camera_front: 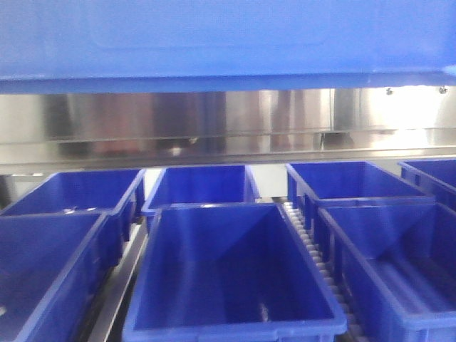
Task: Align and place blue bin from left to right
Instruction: 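Hold the bin raised with both grippers while backing away from the shelf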
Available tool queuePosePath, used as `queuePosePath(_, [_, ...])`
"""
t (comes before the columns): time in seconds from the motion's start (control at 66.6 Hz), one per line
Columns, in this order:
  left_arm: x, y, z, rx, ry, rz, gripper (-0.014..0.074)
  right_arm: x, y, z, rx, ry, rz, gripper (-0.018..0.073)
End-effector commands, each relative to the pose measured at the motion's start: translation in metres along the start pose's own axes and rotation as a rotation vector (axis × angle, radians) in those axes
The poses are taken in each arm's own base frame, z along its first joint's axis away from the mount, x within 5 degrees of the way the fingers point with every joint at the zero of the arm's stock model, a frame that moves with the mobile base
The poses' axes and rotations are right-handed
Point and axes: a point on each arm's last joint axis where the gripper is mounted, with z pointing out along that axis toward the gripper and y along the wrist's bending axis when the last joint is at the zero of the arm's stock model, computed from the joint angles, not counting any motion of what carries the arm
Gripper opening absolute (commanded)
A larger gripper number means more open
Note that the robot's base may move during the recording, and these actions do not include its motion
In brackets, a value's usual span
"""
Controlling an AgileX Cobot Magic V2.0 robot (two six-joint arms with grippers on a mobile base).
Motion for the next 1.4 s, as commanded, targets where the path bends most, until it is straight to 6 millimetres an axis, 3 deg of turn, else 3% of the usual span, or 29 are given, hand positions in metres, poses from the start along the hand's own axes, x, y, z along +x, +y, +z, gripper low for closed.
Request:
queuePosePath(0.0, [-0.0101,0.0003,-0.0103,0.04,-0.093,0.0,-0.0111,-0.0113,0.0014,-0.0113,-0.051,-0.107,-0.014,-0.0079])
queuePosePath(1.382, [-0.0101,0.0003,-0.0103,0.04,-0.093,0.0,-0.0111,-0.0113,0.0014,-0.0113,-0.051,-0.107,-0.014,-0.0079])
